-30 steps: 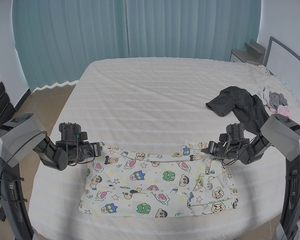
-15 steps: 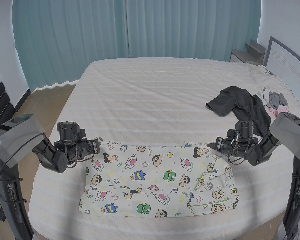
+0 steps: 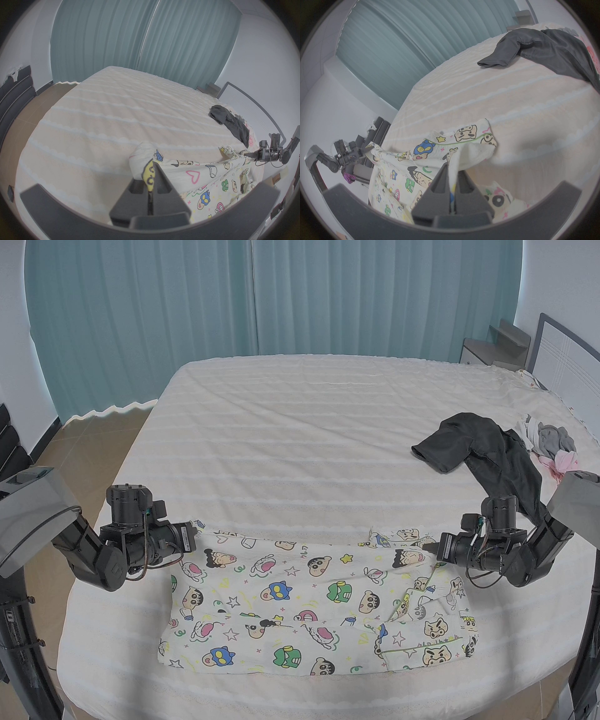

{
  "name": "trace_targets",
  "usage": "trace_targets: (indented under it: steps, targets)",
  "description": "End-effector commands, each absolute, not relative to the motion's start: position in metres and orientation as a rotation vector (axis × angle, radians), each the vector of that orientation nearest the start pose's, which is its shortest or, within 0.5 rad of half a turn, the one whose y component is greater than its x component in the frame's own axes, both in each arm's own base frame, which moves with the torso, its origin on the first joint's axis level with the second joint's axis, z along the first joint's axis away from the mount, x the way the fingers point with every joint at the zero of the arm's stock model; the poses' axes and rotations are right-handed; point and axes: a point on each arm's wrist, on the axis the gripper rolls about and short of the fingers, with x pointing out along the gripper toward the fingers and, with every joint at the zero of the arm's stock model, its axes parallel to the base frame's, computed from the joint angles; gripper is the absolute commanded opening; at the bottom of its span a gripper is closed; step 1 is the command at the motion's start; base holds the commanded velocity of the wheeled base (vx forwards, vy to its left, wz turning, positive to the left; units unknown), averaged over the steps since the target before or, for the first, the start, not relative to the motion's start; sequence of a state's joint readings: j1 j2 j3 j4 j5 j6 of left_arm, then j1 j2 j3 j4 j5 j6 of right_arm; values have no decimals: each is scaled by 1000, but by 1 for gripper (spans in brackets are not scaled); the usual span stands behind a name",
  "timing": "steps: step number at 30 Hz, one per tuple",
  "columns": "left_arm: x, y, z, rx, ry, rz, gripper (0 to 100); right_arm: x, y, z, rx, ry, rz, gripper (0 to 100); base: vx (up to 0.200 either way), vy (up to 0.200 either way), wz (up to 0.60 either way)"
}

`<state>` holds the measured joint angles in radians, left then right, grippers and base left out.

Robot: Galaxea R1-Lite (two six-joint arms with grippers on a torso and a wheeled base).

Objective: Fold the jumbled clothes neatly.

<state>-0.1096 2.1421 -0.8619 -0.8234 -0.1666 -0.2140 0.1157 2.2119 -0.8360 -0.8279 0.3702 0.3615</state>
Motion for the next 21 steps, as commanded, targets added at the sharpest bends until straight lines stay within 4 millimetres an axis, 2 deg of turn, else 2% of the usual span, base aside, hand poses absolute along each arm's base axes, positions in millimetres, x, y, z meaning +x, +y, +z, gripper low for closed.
trace_targets:
  steps: [1,10,21]
  targets:
    - [360,-44,65,-217,498,-225,0,353,48,34,378,635,376,0,0,0,0]
    - [338,-41,59,-201,542,-229,0,326,48,24,309,605,403,0,0,0,0]
    - [308,-39,38,-199,563,-230,0,280,44,0,216,657,426,0,0,0,0]
